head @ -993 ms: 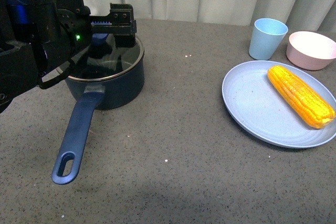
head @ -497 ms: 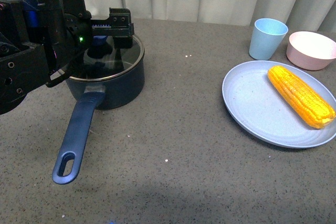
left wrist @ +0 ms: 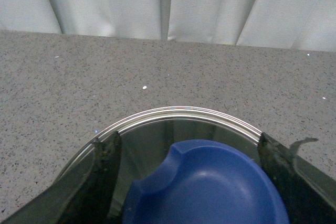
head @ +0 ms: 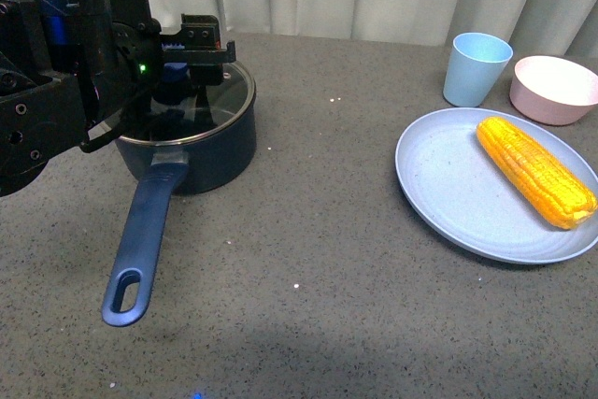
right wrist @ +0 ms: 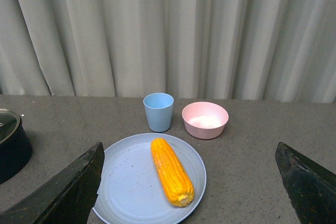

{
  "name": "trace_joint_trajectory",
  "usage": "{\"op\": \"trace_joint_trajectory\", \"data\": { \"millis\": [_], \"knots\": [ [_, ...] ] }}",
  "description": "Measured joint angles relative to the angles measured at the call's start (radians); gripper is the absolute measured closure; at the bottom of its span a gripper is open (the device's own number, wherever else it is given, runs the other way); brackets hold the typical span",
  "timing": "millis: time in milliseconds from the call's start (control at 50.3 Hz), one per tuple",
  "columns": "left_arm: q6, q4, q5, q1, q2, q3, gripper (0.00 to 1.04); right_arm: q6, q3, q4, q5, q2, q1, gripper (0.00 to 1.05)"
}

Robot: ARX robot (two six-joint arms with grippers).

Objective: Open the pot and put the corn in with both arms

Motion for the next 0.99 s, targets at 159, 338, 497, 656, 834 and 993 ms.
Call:
{"op": "trace_joint_trajectory", "data": {
  "millis": [159,338,497,656,834,993],
  "knots": [
    [-0.002,-0.002,0.0,0.0,-0.001,0.003,0.43,0.0,0.0,0.0,0.0,0.0,0.0,0.09],
    [-0.019,-0.009,0.014,0.003,-0.06,-0.003,0.43,0.0,0.0,0.0,0.0,0.0,0.0,0.09],
    [-0.037,-0.009,0.022,0.043,-0.152,-0.002,0.43,0.0,0.0,0.0,0.0,0.0,0.0,0.09],
    [-0.043,-0.007,0.022,0.142,-0.163,0.0,0.43,0.0,0.0,0.0,0.0,0.0,0.0,0.09],
    [-0.044,-0.007,0.023,0.278,-0.129,0.0,0.43,0.0,0.0,0.0,0.0,0.0,0.0,0.09],
    [-0.042,-0.006,0.004,0.369,-0.094,-0.003,0.43,0.0,0.0,0.0,0.0,0.0,0.0,0.09]
  ]
}}
